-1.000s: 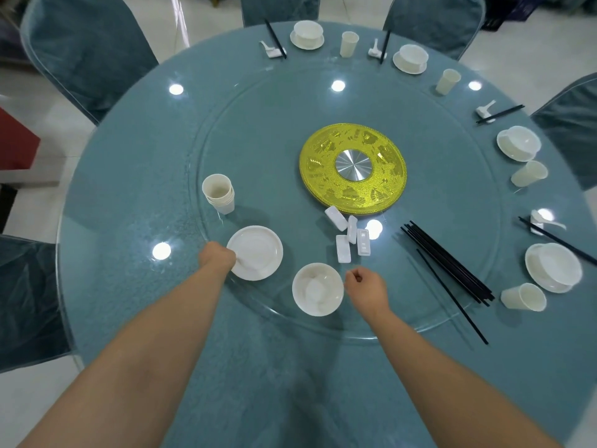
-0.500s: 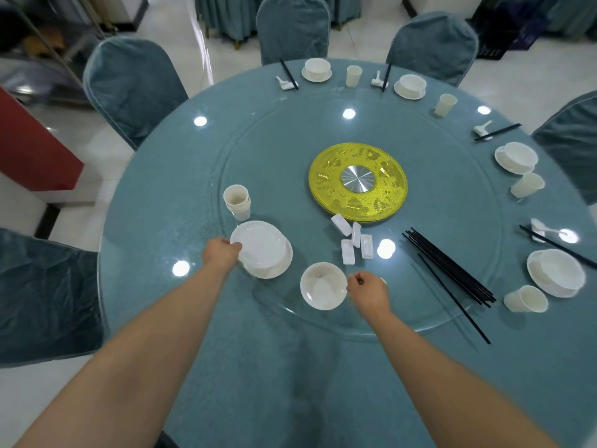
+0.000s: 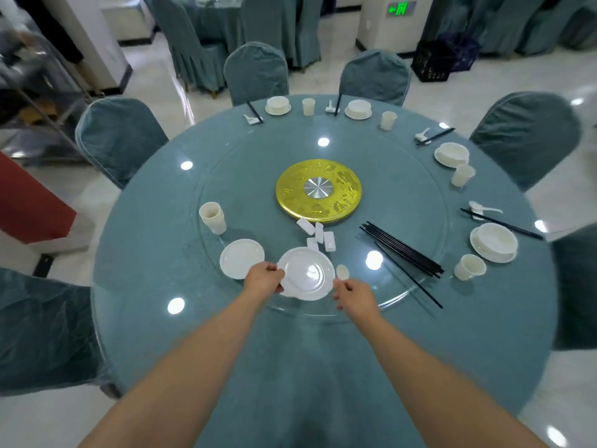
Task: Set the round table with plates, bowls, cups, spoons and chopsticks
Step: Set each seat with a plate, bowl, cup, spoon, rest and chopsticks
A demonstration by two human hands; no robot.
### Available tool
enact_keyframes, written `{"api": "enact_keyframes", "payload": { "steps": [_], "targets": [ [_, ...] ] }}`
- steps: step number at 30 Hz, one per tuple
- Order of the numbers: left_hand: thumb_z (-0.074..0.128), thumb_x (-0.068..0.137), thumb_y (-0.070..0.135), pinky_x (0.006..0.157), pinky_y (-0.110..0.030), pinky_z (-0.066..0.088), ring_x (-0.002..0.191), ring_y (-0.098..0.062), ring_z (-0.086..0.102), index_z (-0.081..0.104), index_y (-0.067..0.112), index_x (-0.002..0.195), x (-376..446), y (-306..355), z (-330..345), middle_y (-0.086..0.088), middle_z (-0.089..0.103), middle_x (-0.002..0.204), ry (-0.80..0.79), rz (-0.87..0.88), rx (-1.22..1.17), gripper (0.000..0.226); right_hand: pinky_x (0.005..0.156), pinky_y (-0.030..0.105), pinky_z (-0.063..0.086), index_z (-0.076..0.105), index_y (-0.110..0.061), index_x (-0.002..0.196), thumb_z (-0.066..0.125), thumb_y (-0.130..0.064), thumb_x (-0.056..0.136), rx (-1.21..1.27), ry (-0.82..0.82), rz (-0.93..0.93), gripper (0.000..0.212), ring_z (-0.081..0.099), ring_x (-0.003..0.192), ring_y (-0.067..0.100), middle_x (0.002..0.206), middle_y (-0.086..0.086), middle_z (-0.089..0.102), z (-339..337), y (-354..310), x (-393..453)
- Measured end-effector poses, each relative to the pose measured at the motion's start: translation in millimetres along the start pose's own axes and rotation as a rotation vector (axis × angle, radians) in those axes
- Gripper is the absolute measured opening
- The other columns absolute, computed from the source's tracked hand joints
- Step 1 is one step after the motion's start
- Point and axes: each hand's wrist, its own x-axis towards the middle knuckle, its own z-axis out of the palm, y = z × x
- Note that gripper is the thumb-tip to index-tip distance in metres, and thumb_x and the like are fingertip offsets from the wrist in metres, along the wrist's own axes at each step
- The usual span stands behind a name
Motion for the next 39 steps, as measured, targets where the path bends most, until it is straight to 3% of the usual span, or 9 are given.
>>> {"api": "enact_keyframes", "payload": {
  "steps": [4, 11, 14, 16, 20, 25, 27, 35, 39],
  "targets": [
    [0.06, 0.083, 0.002, 0.073, -0.041, 0.061, 0.079, -0.025, 0.064, 0.062, 0.006, 0.088, -29, -14, 45, -0.015, 0.065, 0.096, -0.077, -0.016, 0.002, 0.007, 0.051, 0.021, 0.044, 0.066, -0.01, 0.077, 0.058, -0.023, 0.092, 0.063, 0.076, 0.05, 0.021, 0.054, 0.048, 0.011, 0.07, 0.001, 0.07, -33, 36, -15],
    [0.06, 0.084, 0.001, 0.084, -0.045, 0.059, 0.08, -0.024, 0.065, 0.064, 0.003, 0.09, -61, -41, 112, -0.018, 0.067, 0.092, -0.341, -0.006, 0.114, 0.007, 0.05, 0.027, 0.042, 0.065, -0.005, 0.078, 0.062, -0.011, 0.087, 0.157, 0.123, 0.288, 0.011, 0.05, 0.051, 0.019, 0.07, 0.015, 0.067, -83, 116, -31],
    [0.057, 0.09, 0.024, 0.077, -0.029, 0.053, 0.075, -0.019, 0.062, 0.07, 0.013, 0.086, -61, -52, 133, -0.01, 0.071, 0.088, -0.35, 0.142, 0.463, 0.017, 0.052, 0.028, 0.041, 0.064, -0.008, 0.072, 0.06, -0.007, 0.085, 0.146, 0.173, 0.355, 0.014, 0.049, 0.052, 0.019, 0.069, 0.015, 0.065, -98, 153, -40],
    [0.051, 0.095, 0.024, 0.084, -0.029, 0.046, 0.095, -0.025, 0.064, 0.071, 0.013, 0.102, -56, -63, 135, -0.009, 0.07, 0.106, -0.291, 0.297, 0.786, 0.024, 0.056, 0.029, 0.041, 0.063, -0.007, 0.073, 0.06, -0.007, 0.084, 0.13, 0.218, 0.388, 0.012, 0.049, 0.053, 0.018, 0.067, 0.013, 0.064, -106, 175, -48],
    [0.045, 0.093, 0.007, 0.106, -0.032, 0.034, 0.127, -0.032, 0.048, 0.058, -0.006, 0.117, -31, -94, 127, -0.021, 0.056, 0.128, -0.357, 0.434, 1.037, 0.03, 0.064, 0.03, 0.043, 0.065, -0.002, 0.085, 0.058, -0.006, 0.086, 0.13, 0.301, 0.491, 0.009, 0.053, 0.065, 0.024, 0.074, 0.013, 0.063, -118, 219, -60],
    [0.034, 0.098, 0.013, 0.121, -0.038, 0.017, 0.15, -0.026, 0.009, 0.037, -0.001, 0.141, -14, -116, 130, -0.018, 0.018, 0.159, -0.387, 0.426, 1.287, 0.045, 0.077, 0.032, 0.045, 0.067, 0.0, 0.09, 0.057, -0.009, 0.089, 0.085, 0.359, 0.587, 0.013, 0.059, 0.082, 0.026, 0.088, 0.015, 0.066, -126, 259, -72],
    [0.034, 0.098, 0.014, 0.121, -0.039, 0.015, 0.151, -0.023, 0.005, 0.034, 0.002, 0.144, -13, -119, 136, -0.013, 0.008, 0.162, -0.414, 0.414, 1.336, 0.047, 0.085, 0.037, 0.048, 0.065, -0.004, 0.092, 0.057, -0.012, 0.09, 0.074, 0.359, 0.611, 0.011, 0.061, 0.089, 0.029, 0.091, 0.012, 0.064, -127, 267, -75],
    [0.04, 0.09, 0.014, 0.119, -0.041, 0.02, 0.151, -0.016, 0.01, 0.049, 0.013, 0.13, -10, -120, 149, -0.005, 0.007, 0.164, -0.398, 0.373, 1.345, 0.041, 0.088, 0.04, 0.052, 0.065, -0.009, 0.094, 0.059, -0.018, 0.092, 0.074, 0.358, 0.633, 0.012, 0.065, 0.094, 0.031, 0.095, 0.012, 0.07, -126, 277, -70],
    [0.041, 0.085, 0.012, 0.119, -0.042, 0.018, 0.15, -0.015, 0.012, 0.054, 0.018, 0.114, -13, -117, 152, -0.005, 0.008, 0.163, -0.444, 0.4, 1.362, 0.032, 0.079, 0.033, 0.051, 0.068, -0.006, 0.091, 0.059, -0.018, 0.091, 0.109, 0.344, 0.635, 0.014, 0.067, 0.08, 0.027, 0.084, 0.009, 0.072, -119, 274, -64]
  ]
}}
